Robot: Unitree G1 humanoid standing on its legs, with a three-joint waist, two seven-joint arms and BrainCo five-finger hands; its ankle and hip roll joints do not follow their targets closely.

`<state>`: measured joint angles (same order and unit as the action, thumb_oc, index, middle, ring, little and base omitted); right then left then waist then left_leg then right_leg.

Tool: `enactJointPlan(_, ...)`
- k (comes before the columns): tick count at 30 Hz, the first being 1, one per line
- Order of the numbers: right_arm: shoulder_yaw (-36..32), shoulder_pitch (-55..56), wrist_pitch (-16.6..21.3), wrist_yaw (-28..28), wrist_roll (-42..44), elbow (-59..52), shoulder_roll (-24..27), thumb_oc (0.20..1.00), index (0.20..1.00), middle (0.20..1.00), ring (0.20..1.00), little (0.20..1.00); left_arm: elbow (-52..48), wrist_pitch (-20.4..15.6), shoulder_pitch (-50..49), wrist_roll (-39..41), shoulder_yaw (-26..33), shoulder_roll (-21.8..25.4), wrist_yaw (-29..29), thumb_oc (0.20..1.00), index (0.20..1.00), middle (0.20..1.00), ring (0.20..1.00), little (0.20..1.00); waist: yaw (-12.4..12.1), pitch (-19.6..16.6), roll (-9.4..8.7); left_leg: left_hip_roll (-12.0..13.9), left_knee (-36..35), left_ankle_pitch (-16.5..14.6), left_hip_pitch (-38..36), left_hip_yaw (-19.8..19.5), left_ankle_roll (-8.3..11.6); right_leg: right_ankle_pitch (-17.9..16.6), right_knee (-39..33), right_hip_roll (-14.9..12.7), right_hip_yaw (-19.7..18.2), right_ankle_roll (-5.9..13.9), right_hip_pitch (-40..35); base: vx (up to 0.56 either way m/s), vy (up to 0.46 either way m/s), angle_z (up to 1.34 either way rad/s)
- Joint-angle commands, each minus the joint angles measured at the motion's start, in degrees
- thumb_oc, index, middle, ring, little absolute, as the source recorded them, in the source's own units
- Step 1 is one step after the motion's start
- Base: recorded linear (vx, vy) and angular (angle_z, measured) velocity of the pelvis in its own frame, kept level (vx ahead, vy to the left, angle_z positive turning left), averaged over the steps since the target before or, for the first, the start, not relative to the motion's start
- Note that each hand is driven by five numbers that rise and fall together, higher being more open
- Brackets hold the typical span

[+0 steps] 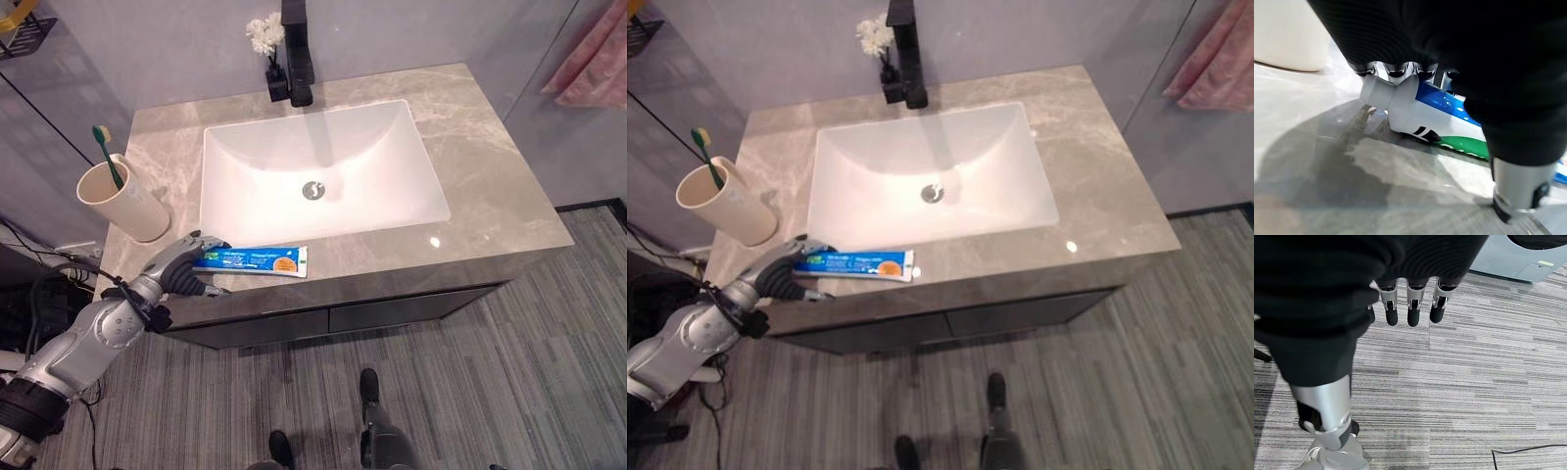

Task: Put brush and paste in cup on sink, flatten towel.

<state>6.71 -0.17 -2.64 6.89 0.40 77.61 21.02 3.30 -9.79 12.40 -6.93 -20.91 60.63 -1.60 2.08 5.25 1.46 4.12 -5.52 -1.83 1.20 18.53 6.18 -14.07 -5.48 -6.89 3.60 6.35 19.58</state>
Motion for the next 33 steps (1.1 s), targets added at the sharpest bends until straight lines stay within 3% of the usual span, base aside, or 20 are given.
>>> enactJointPlan(1,1.0,-0.3,-0.4,-0.2,1.4,-0.3,1.3,1.000,1.000,1.000,1.000,1.000,2.3,1.0,1.4,-0.4,-2.2,-0.6,1.6,0.533,0.533,0.533,0.533,0.533,2.2,1.9,1.54,5.0,0.5,6.2,5.8,-5.0,2.60,4.2,0.5,-2.8,-0.5,5.20,-6.0,0.00,0.000,0.00)
enactJointPlan(15,1.3,0.5,-0.5,-0.7,1.4,-0.5,0.7,1.000,1.000,1.000,1.000,1.000,3.9,1.8,0.2,3.0,-2.9,-2.7,3.8,0.470,0.470,0.470,0.470,0.470,2.1,1.7,1.40,4.9,0.5,6.3,5.9,-5.5,2.48,4.3,0.5,-2.9,0.3,5.16,-6.6,0.00,0.000,0.00)
enactJointPlan(18,1.4,0.7,-0.6,-0.8,1.4,-0.5,0.6,1.000,1.000,1.000,1.000,1.000,4.7,2.2,-0.4,4.3,-2.9,-4.4,4.1,0.416,0.416,0.416,0.416,0.416,2.2,1.8,1.11,4.9,0.5,6.4,6.1,-5.6,2.45,4.3,0.5,-2.9,0.4,5.13,-6.6,0.00,0.000,0.00)
enactJointPlan(30,1.5,0.4,-0.7,-0.9,1.1,0.2,0.5,1.000,1.000,1.000,1.000,1.000,5.7,2.2,-0.6,2.4,-4.2,-4.6,4.9,0.379,0.379,0.379,0.379,0.379,2.2,1.8,-0.05,5.0,0.5,6.6,6.6,-5.9,2.44,4.2,0.5,-2.7,0.8,5.02,-6.5,0.00,0.000,0.00)
enactJointPlan(32,1.6,0.3,-0.7,-0.8,1.0,0.3,0.4,1.000,1.000,1.000,1.000,1.000,5.7,1.9,-0.2,1.1,-5.0,-4.0,4.9,0.344,0.344,0.344,0.344,0.344,2.2,1.7,-0.16,5.0,0.5,6.6,6.6,-6.0,2.46,4.2,0.5,-2.8,0.8,5.03,-6.6,0.00,0.000,0.00)
enactJointPlan(33,1.6,0.3,-0.7,-0.7,1.0,0.4,0.4,1.000,1.000,1.000,1.000,1.000,5.5,1.8,-0.1,0.3,-5.4,-3.7,5.2,0.272,0.272,0.272,0.272,0.272,2.2,1.7,-0.14,5.1,0.5,6.6,6.6,-6.0,2.46,4.2,0.5,-2.8,0.8,5.05,-6.6,0.00,0.000,0.00)
